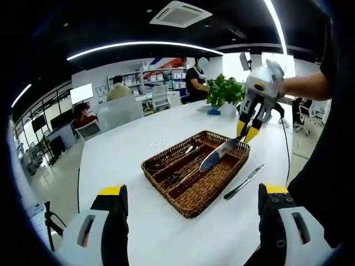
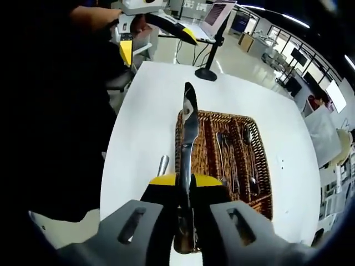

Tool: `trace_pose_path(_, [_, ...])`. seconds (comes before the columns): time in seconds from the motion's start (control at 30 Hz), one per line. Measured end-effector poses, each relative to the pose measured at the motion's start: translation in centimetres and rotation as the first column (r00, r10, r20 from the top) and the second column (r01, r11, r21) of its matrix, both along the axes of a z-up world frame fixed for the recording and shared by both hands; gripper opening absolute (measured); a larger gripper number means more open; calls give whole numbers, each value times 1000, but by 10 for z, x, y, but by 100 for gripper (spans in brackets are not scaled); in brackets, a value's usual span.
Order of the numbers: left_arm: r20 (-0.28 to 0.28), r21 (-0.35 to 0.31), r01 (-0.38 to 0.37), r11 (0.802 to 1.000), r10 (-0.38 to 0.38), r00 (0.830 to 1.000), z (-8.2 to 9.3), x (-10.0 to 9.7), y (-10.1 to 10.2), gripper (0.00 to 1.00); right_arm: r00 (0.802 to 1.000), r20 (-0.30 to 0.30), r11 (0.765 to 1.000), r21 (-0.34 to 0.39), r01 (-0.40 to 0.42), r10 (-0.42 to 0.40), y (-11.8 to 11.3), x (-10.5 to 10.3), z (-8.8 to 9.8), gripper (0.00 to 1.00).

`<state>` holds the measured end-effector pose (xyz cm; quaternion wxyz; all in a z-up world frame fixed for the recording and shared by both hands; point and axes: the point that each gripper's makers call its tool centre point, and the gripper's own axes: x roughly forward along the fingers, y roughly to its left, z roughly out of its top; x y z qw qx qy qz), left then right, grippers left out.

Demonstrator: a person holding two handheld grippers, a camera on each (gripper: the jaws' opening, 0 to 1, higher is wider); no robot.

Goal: Arrange the knives, forks, and spoons in their matching storage slots by inserting each utensil handle-first until every utensil is classified and aligned in the correct compartment

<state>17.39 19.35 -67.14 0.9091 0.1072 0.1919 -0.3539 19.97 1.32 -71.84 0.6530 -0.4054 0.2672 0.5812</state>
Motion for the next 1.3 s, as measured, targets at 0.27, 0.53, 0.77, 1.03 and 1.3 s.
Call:
trace_pose_path(0.27, [3,17,6,1000,-6,1000,4,-2,1,100,1000,16,1000,4,-8,7,3,15,4,6])
trace_pose_path(0.53, [10,-2,-6,1000,6,1000,12,-1,6,100,1000,28,1000,-7,-8,8,3,33,8,6])
trace_pose_path(0.77, [6,-8,-10,1000,10,1000,12,-3,9,100,1000,20,1000,-9,-3,3,4,44,4,6])
trace_pose_path(1.03, [3,-11,-16,1000,16,1000,11,-4,11,100,999,33,1000,-14,-2,2,4,58,5,6])
trace_pose_path(1.3, [0,-19,-17,1000,17,1000,10,-4,10,100,998,57,1000,-14,-13,13,8,74,12,6])
